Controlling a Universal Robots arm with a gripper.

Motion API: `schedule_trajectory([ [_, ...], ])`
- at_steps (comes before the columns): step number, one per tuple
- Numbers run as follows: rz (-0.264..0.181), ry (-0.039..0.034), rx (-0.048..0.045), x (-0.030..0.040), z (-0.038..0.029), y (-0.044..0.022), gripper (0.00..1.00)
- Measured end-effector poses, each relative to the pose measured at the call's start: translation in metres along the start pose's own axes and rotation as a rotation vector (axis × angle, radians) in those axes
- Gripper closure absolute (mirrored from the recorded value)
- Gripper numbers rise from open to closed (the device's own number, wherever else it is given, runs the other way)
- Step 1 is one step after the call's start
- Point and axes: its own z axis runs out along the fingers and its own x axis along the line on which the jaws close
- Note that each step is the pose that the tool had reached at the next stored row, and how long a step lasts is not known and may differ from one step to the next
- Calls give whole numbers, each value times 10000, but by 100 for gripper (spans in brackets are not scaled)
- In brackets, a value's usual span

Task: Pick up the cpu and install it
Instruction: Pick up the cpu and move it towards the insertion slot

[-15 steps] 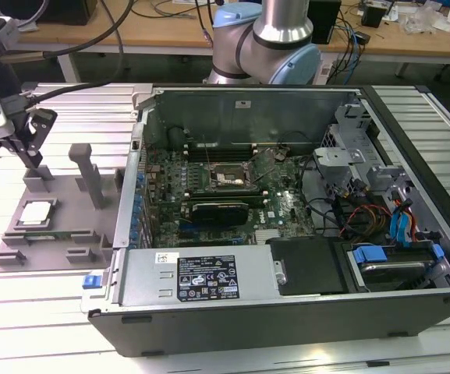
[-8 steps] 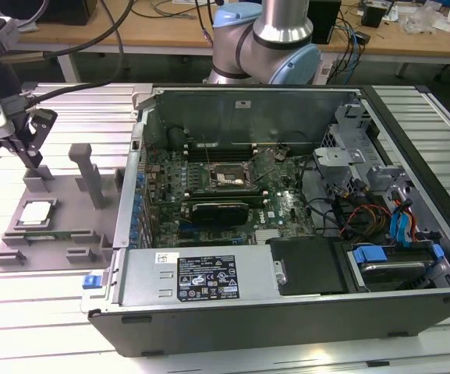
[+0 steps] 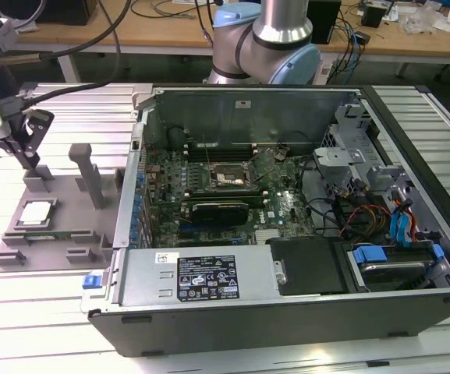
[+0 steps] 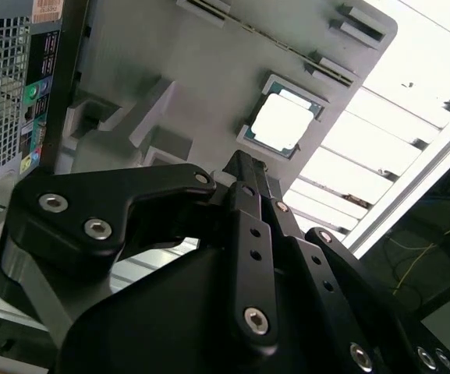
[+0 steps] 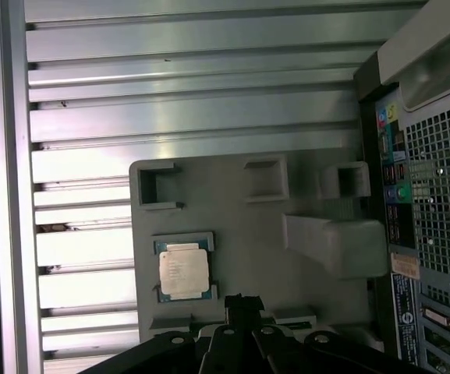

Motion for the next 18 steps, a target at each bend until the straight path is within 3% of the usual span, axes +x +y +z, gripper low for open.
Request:
schedule_trajectory([
  [5, 0, 1, -12, 81, 51, -9, 89],
  [18, 1, 2, -51, 195, 194, -23, 89],
])
